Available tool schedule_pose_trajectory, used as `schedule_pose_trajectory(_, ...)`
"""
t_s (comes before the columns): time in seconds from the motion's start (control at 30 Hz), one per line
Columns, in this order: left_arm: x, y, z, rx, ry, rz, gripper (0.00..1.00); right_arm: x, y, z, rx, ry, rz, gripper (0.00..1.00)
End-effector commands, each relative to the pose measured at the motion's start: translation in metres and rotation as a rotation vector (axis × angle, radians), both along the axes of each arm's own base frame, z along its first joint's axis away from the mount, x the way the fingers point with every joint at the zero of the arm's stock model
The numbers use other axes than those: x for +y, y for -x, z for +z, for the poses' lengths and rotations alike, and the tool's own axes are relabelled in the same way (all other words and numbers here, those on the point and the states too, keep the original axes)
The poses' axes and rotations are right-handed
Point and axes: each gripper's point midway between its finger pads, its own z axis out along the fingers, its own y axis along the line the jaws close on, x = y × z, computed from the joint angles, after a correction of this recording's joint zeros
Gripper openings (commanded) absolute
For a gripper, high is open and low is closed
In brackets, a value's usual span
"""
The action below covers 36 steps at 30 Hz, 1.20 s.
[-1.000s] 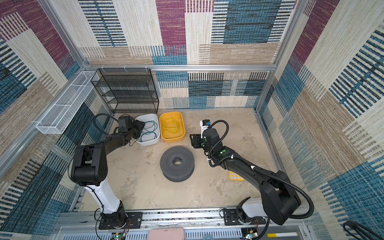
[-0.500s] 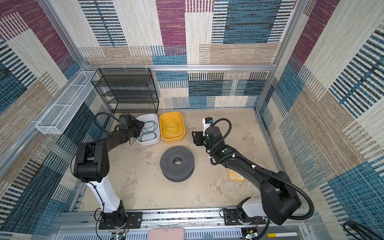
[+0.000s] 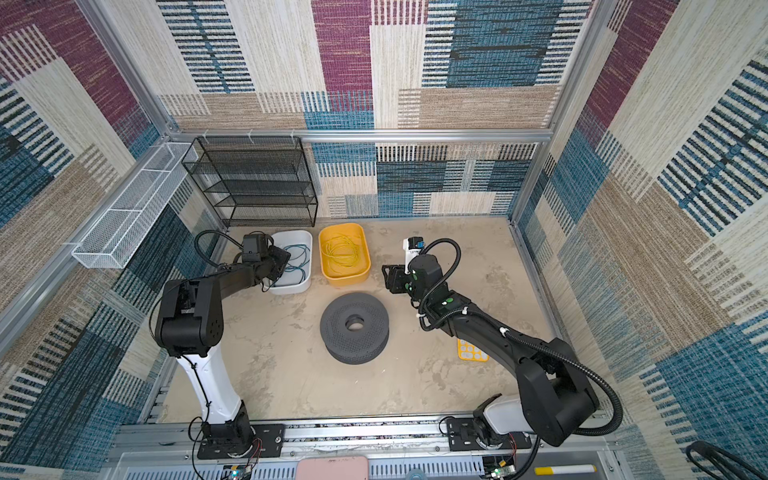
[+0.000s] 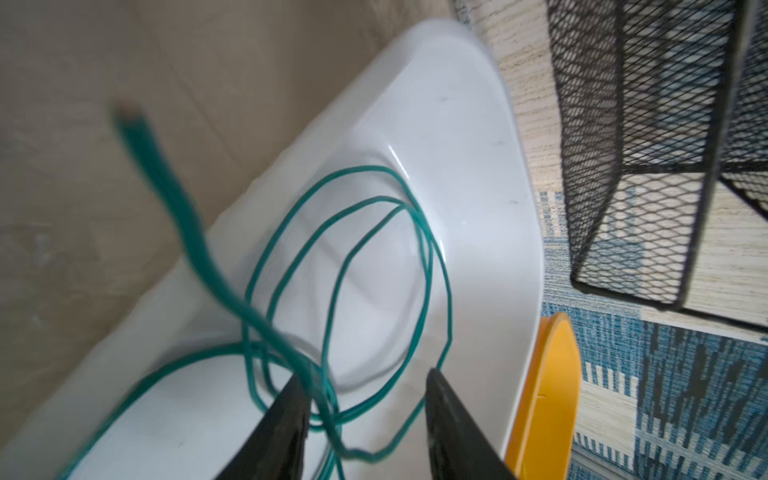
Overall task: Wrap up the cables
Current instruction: 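Grasp the end of the green cable in the white tray with the left gripper, then lift the green cable up out of the white tray with the left gripper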
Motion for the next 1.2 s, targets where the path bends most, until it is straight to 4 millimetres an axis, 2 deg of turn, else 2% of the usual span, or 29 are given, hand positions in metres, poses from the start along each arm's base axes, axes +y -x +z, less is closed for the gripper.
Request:
schedule_pose_trajectory(0.0,0.003,-0.011,0.012,-0.06,-0.024,0.001,0.41,0.006,-0.003,0.009,-0.034,-0.027,0.016,0.57)
schedule_pose_trajectory(0.07,0.003,-0.011,0.015,-0.069,-0.03,-0.003,0.36,0.008,-0.002,0.009,-0.032,-0.033,0.027,0.56)
schedule_pose_trajectory(0.23,0.004,-0.01,0.019,-0.084,-0.037,-0.003,0.17,0.006,-0.001,0.011,-0.041,-0.035,0.024,0.55)
schedule_pose_trajectory(0.37,0.003,-0.009,0.021,-0.095,-0.036,-0.007,0.06,0.002,0.0,0.014,-0.055,-0.016,0.014,0.56)
schedule_pose_trajectory(0.47,0.002,-0.009,0.026,-0.111,-0.035,-0.011,0.0,-0.007,-0.001,0.019,-0.077,0.01,-0.021,0.57)
schedule_pose_trajectory(0.57,0.002,-0.009,0.039,-0.131,-0.037,-0.019,0.0,-0.009,0.001,0.026,-0.091,-0.004,-0.019,0.57)
schedule_pose_trajectory(0.67,-0.003,-0.009,0.061,-0.183,-0.005,-0.038,0.0,-0.006,0.003,0.026,-0.085,-0.018,-0.003,0.57)
schedule_pose_trajectory(0.77,-0.007,-0.007,0.093,-0.241,0.024,-0.05,0.0,-0.005,0.003,0.027,-0.084,-0.022,0.0,0.57)
schedule_pose_trajectory(0.93,-0.007,0.009,0.148,-0.34,0.033,-0.055,0.0,-0.006,0.007,0.036,-0.103,-0.044,0.003,0.57)
schedule_pose_trajectory(1.03,-0.004,0.022,0.168,-0.358,0.022,-0.052,0.0,-0.003,0.009,0.038,-0.097,-0.061,0.02,0.57)
schedule_pose_trajectory(1.17,-0.004,0.041,0.179,-0.35,0.011,-0.066,0.0,-0.001,0.011,0.038,-0.092,-0.071,0.034,0.57)
